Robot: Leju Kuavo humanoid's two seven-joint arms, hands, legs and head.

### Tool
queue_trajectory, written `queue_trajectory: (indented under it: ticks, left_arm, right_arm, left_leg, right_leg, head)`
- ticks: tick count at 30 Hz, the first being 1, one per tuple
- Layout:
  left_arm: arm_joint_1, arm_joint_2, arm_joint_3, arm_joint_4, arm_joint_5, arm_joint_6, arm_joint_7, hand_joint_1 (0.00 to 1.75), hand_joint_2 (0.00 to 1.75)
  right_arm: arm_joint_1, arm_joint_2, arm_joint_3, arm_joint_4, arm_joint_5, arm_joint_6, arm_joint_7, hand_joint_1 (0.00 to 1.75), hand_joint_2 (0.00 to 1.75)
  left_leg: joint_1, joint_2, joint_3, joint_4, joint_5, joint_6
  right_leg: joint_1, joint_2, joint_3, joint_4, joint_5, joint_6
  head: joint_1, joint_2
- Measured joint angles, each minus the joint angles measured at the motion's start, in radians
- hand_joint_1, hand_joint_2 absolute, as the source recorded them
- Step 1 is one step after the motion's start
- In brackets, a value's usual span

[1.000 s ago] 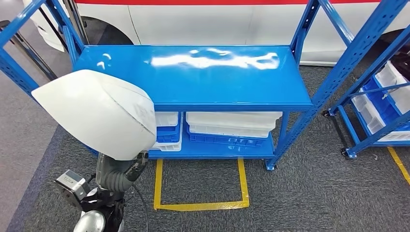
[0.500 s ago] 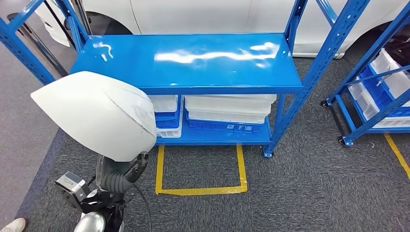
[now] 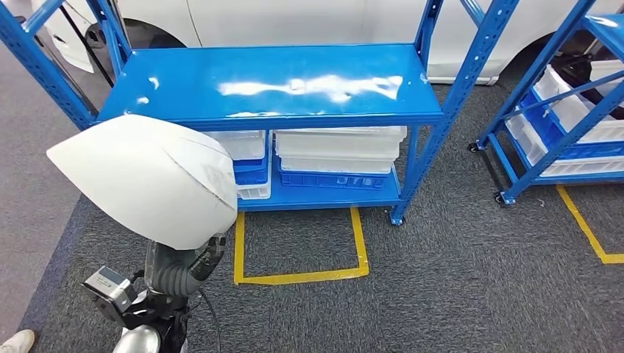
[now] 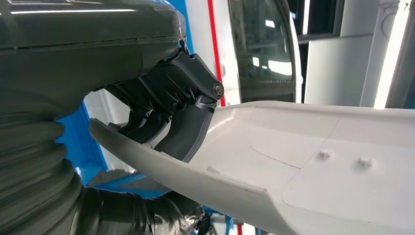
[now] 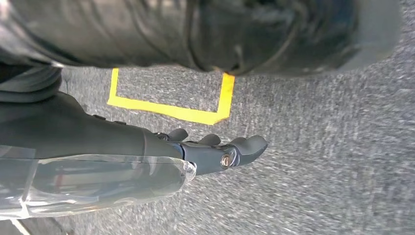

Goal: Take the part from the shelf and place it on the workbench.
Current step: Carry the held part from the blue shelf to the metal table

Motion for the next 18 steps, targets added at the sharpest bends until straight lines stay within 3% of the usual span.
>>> queue_trajectory:
  ticks: [2, 4, 6, 8, 10, 11, 12, 13, 15, 17, 18]
  left_arm:
    - [-0.001, 0.0, -0.002, 0.0, -0.001, 0.0, 0.0, 1.75, 1.75]
    - [-0.004, 0.0, -0.005, 0.0, -0.004, 0.001, 0.001, 1.75, 1.75]
    - [-0.007, 0.001, -0.009, 0.0, -0.012, 0.003, 0.003, 1.75, 1.75]
    - [-0.007, 0.002, -0.011, 0.0, -0.019, 0.006, 0.006, 1.75, 1.75]
    - [-0.004, 0.004, -0.013, 0.0, -0.025, 0.009, 0.006, 1.75, 1.75]
    - [-0.004, 0.005, -0.014, 0.0, -0.026, 0.011, 0.006, 1.75, 1.75]
    - [-0.004, 0.006, -0.015, 0.0, -0.028, 0.012, 0.006, 1.75, 1.75]
    - [-0.005, 0.007, -0.015, 0.0, -0.029, 0.014, 0.006, 1.75, 1.75]
    - [-0.007, 0.007, -0.016, 0.0, -0.03, 0.015, 0.006, 1.75, 1.75]
    - [-0.01, 0.007, -0.018, 0.0, -0.034, 0.017, 0.006, 1.75, 1.75]
    - [-0.012, 0.007, -0.019, 0.0, -0.036, 0.017, 0.006, 1.75, 1.75]
  right_arm:
    - [-0.004, 0.0, -0.003, 0.0, 0.001, 0.006, 0.004, 0.0, 0.0]
    - [-0.005, 0.0, -0.006, 0.0, 0.008, 0.022, 0.011, 0.0, 0.0]
    - [-0.006, -0.005, -0.007, 0.001, 0.015, 0.047, 0.019, 0.0, 0.0]
    - [-0.009, -0.01, -0.006, 0.003, 0.017, 0.068, 0.022, 0.0, 0.0]
    - [-0.013, -0.016, -0.006, 0.007, 0.02, 0.08, 0.02, 0.0, 0.0]
    - [-0.015, -0.019, -0.007, 0.01, 0.021, 0.084, 0.019, 0.0, 0.0]
    - [-0.016, -0.021, -0.007, 0.013, 0.022, 0.086, 0.019, 0.0, 0.0]
    - [-0.018, -0.022, -0.007, 0.015, 0.022, 0.086, 0.019, 0.0, 0.0]
    - [-0.022, -0.023, -0.007, 0.018, 0.023, 0.087, 0.019, 0.0, 0.0]
    - [-0.027, -0.023, -0.007, 0.02, 0.025, 0.088, 0.018, 0.0, 0.0]
    - [-0.029, -0.023, -0.007, 0.021, 0.025, 0.088, 0.018, 0.0, 0.0]
  left_leg:
    - [-0.003, 0.015, -0.009, 0.012, 0.001, -0.01]
    - [-0.003, 0.027, -0.013, 0.017, 0.002, -0.021]
    - [0.002, -0.003, -0.027, 0.046, -0.023, -0.033]
    - [0.006, -0.05, -0.067, 0.143, -0.088, -0.04]
    - [0.009, -0.065, -0.118, 0.266, -0.143, -0.042]
    - [0.01, -0.066, -0.129, 0.297, -0.145, -0.042]
    - [0.012, -0.067, -0.123, 0.291, -0.128, -0.042]
    - [0.013, -0.07, -0.1, 0.249, -0.095, -0.041]
    - [0.016, -0.101, -0.035, 0.123, -0.035, -0.036]
    - [0.017, -0.127, 0.001, 0.046, -0.019, -0.033]
    - [0.016, -0.126, 0.005, 0.036, -0.022, -0.032]
  right_leg:
    - [0.009, -0.017, 0.049, -0.084, -0.021, -0.011]
    - [0.012, -0.004, 0.047, -0.099, -0.023, -0.027]
    - [0.009, 0.011, 0.042, -0.106, -0.015, -0.043]
    - [0.009, 0.024, 0.034, -0.108, -0.006, -0.055]
    - [0.011, 0.042, 0.024, -0.105, 0.0, -0.06]
    - [0.012, 0.052, 0.02, -0.104, 0.002, -0.061]
    - [0.013, 0.063, 0.018, -0.101, 0.003, -0.06]
    - [0.013, 0.073, 0.017, -0.099, 0.004, -0.06]
    - [0.013, 0.093, 0.013, -0.093, 0.005, -0.056]
    - [0.013, 0.113, 0.003, -0.089, 0.01, -0.046]
    - [0.012, 0.122, -0.002, -0.089, 0.014, -0.038]
  head:
    - [0.0, 0.0]
    - [-0.001, 0.0]
    - [-0.001, 0.0]
    - [-0.001, 0.0]
    - [-0.001, 0.0]
    - [-0.001, 0.0]
    - [-0.001, 0.0]
    - [-0.001, 0.0]
    - [-0.001, 0.0]
    - [-0.001, 0.0]
    - [-0.001, 0.0]
